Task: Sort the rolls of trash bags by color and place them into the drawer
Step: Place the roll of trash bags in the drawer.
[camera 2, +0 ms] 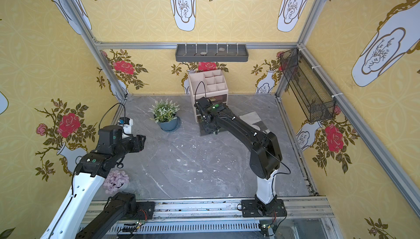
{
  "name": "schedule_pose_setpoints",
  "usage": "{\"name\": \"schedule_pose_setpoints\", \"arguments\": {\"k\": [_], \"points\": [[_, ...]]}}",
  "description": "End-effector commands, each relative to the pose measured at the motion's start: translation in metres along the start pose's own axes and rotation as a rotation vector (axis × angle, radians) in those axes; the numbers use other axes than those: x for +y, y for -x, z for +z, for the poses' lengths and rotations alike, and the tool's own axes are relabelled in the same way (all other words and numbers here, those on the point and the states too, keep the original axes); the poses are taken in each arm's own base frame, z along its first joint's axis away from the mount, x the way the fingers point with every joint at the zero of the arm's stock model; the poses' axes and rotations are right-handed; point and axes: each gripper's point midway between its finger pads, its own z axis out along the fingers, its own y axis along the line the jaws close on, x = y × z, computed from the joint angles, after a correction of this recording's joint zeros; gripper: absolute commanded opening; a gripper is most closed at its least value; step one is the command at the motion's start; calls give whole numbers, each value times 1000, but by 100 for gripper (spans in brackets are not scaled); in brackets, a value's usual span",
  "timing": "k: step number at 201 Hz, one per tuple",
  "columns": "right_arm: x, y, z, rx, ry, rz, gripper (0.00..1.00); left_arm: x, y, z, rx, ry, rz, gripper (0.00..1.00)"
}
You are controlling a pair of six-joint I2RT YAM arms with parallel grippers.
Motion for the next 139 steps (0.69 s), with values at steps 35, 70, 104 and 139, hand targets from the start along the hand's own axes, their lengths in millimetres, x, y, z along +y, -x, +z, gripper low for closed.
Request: {"name": "schedule_pose_setpoints", "arguments": {"k": [35, 70, 104, 139], "points": [[-17, 15, 29, 43, -118, -76, 17, -3, 6, 1, -27, -16, 0, 62], [-18, 28, 42, 27, -121, -93, 17, -3, 6, 0, -32, -19, 1, 62], [-15, 35, 57, 31, -127, -101, 17, -4, 5, 0, -27, -24, 0, 62], [-11, 51, 63, -8, -115, -97, 17, -4, 5, 0, -29, -24, 2, 62]]}}
